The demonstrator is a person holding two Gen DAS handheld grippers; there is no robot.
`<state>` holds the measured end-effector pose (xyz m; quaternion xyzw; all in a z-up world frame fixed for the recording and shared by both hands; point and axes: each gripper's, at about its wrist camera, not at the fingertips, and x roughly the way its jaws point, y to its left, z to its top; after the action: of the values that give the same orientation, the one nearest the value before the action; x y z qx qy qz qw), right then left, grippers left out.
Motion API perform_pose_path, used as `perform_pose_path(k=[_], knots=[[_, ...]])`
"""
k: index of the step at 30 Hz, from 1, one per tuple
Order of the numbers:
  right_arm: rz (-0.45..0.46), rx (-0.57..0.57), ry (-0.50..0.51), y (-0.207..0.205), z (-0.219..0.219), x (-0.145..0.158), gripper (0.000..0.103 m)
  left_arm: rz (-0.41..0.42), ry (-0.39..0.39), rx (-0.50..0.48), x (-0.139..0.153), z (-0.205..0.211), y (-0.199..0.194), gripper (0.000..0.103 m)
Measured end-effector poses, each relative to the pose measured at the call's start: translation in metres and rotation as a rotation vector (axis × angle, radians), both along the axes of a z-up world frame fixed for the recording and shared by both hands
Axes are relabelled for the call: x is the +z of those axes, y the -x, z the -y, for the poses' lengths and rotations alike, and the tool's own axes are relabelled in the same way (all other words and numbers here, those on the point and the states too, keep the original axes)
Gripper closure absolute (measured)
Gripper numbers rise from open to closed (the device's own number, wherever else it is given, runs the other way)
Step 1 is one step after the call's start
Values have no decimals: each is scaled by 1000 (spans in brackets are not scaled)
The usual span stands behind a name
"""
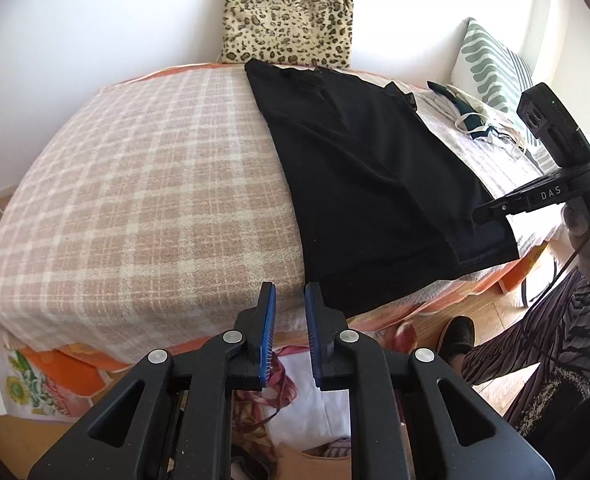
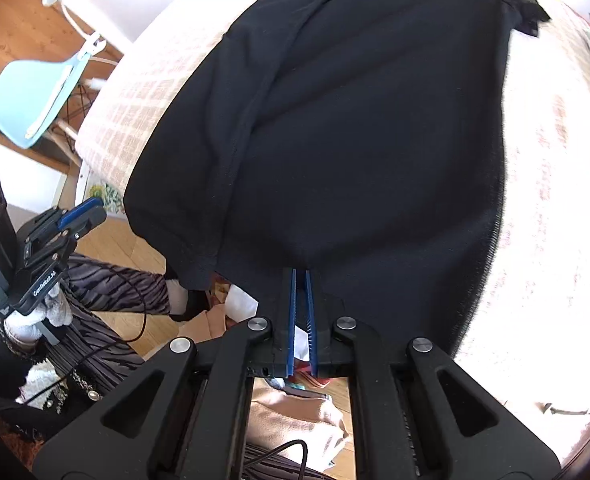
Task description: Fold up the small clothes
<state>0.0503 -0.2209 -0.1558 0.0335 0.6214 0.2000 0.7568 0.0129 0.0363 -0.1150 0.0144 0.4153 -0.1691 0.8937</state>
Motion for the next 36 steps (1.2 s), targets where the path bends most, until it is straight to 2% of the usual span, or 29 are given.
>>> perform_pose_path(k=[1, 2, 3, 4, 8, 10, 11, 12, 13, 14, 15, 16, 19, 22, 24, 25, 27, 28, 29, 31, 36], knots=[[22, -51, 25, 1, 11, 2, 86, 14, 0, -12, 4, 3, 0, 70], [41, -101, 61, 3, 22, 4, 62, 26, 3, -20, 6, 6, -2, 57], [58, -143, 86, 5, 32, 5, 37, 34, 4, -25, 7, 8, -3, 56], [68, -177, 93, 8, 42, 4, 33, 31, 4, -28, 7, 10, -6, 56], [8, -219, 5, 15, 61, -7, 33, -37, 31, -23, -7, 12, -19, 56], [33, -190, 34, 18, 55, -9, 40, -53, 26, -18, -14, 14, -23, 56], [62, -167, 81, 20, 48, -9, 53, -59, 25, -17, -15, 15, -24, 56], [88, -142, 121, 19, 41, -9, 72, -63, 23, -19, -17, 16, -26, 56], [94, -123, 136, 16, 40, -10, 83, -63, 17, -22, -18, 18, -27, 56], [91, -118, 137, 16, 37, -10, 95, -66, 16, -27, -20, 19, -29, 65], [91, -115, 136, 15, 36, -9, 96, -68, 20, -29, -21, 20, -30, 77], [95, -107, 142, 14, 35, -8, 98, -70, 18, -33, -24, 20, -32, 99], [120, -104, 182, 18, 39, -1, 100, -62, 24, -28, -25, 15, -32, 101], [129, -151, 216, 18, 55, 3, 101, -51, 11, 1, -23, 5, -29, 102], [108, -172, 196, 17, 62, 0, 101, -57, 20, 22, -23, -2, -28, 102], [96, -173, 183, 17, 63, -1, 101, -55, 21, 27, -22, -3, -27, 102], [80, -160, 157, 17, 58, -4, 100, -66, 85, 35, -18, -6, -27, 101], [84, -147, 167, 17, 53, -5, 100, -84, 97, 43, -16, -4, -28, 92], [92, -134, 178, 18, 47, -6, 100, -95, 92, 52, -15, 0, -28, 75], [95, -114, 183, 17, 40, -7, 100, -73, 85, 23, -12, 10, -25, 66], [90, -118, 181, 16, 44, -10, 100, -48, -41, 13, -23, 40, -30, 65]])
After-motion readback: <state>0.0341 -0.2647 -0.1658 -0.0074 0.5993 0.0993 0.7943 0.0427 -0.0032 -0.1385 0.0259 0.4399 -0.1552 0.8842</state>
